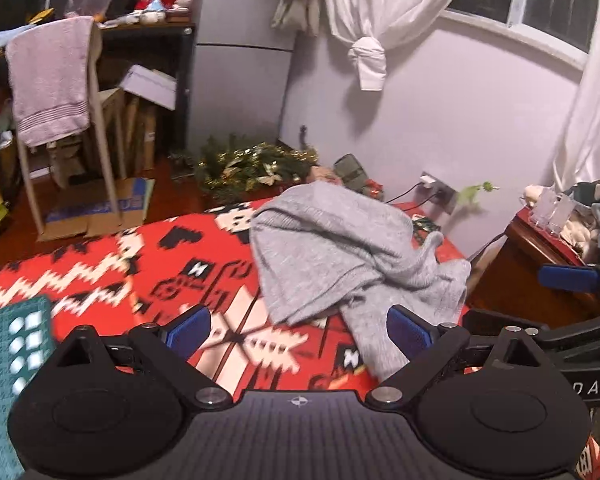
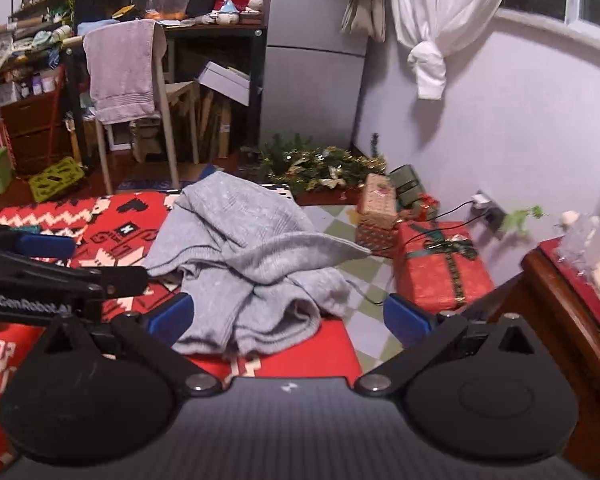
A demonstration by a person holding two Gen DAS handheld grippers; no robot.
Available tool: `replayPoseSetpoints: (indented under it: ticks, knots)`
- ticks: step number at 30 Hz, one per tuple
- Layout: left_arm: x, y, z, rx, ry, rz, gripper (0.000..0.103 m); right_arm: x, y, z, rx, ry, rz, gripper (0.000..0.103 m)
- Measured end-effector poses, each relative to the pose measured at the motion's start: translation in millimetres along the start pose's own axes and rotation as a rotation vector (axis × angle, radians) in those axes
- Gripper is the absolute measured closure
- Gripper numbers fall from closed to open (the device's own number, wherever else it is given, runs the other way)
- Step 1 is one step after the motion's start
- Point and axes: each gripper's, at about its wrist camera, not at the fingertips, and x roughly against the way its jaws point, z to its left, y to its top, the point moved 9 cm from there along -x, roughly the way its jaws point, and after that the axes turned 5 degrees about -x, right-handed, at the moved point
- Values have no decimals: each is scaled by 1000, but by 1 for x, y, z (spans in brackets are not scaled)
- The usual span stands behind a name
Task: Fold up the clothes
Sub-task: 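Move both tools to the crumpled grey shirt and close both grippers on it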
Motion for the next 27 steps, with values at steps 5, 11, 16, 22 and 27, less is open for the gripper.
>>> replayPoseSetpoints:
  ticks: [5, 11, 16, 22, 27]
  knots:
    - [-32, 2, -5, -14, -39, 50, 26, -27, 2, -3, 10, 22, 34, 17]
    - [-57, 3, -9, -8, -59, 85, 39, -64, 1, -7, -27, 50, 66, 36]
    - [-59, 6, -10, -3, -78, 74, 53, -84, -3, -6, -61, 66, 99, 65]
    - [-45, 8, -17, -21, -76, 59, 88, -72, -4, 11, -81, 99, 95, 84]
    - [-23, 5, -15, 11, -81, 72, 89, -45, -7, 30, -101, 143, 111, 85]
